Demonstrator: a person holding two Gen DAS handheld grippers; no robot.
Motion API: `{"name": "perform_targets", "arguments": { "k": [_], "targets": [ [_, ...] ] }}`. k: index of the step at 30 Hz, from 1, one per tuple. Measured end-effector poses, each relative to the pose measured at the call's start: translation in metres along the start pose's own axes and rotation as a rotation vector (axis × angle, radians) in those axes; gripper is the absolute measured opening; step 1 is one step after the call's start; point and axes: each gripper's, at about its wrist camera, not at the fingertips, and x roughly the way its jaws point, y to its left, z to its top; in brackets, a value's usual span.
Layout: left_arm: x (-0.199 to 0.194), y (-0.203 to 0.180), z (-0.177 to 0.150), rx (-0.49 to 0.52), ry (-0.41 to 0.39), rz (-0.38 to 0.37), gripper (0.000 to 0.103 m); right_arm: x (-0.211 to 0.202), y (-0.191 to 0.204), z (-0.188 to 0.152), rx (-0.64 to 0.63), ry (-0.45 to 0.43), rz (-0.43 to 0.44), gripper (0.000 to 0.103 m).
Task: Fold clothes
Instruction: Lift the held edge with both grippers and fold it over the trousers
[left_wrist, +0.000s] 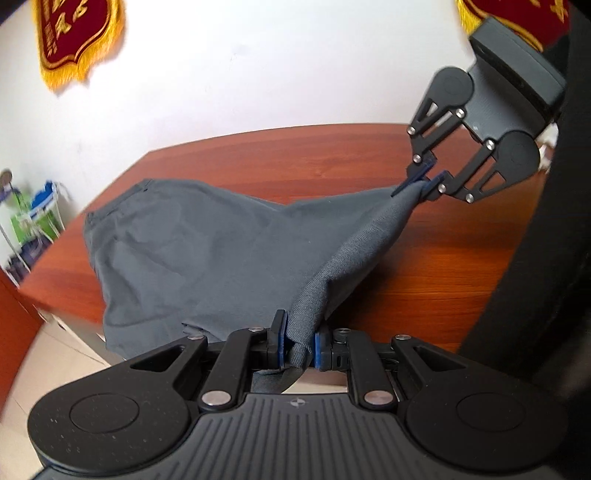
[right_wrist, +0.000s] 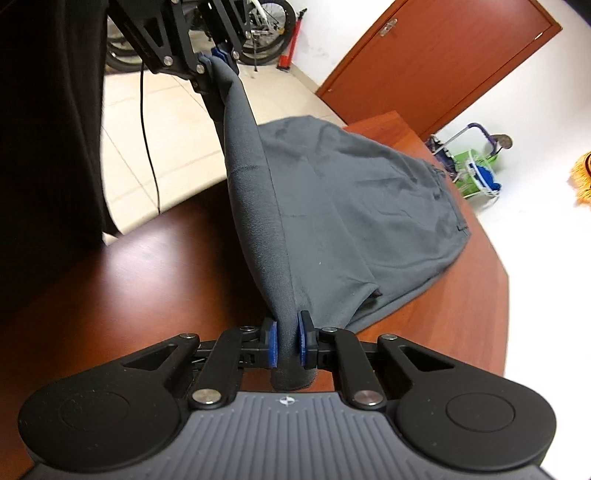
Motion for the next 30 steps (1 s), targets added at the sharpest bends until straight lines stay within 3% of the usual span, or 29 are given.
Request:
{"name": "perform_targets", "arguments": {
  "k": [5, 13, 22, 30],
  "targets": [
    [-0.021, 0.015, 0.010, -0.045, -0.022, -0.004, 0.013, -0.024, -0.003, 0.020, 0.017, -0.012, -0.005, 0.012],
    [-0.031, 0.073, 0.046, -0.074, -0.076, -0.011, 0.013, -0.029, -0.050, 0.047, 0.060, -0.016, -0.101, 0.011],
    [0.009, 0.142, 0.087, -0.110, -0.108, 0.077, 0.013, 0.006, -0.119, 0.062, 0.062, -0.001, -0.220, 0.011],
    [0.058, 0.191, 0.103, -0.139, -0.027, 0.138, 0.013, 0.078, -0.175, 0.073, 0.064, 0.045, -0.217, 0.011]
  ]
}}
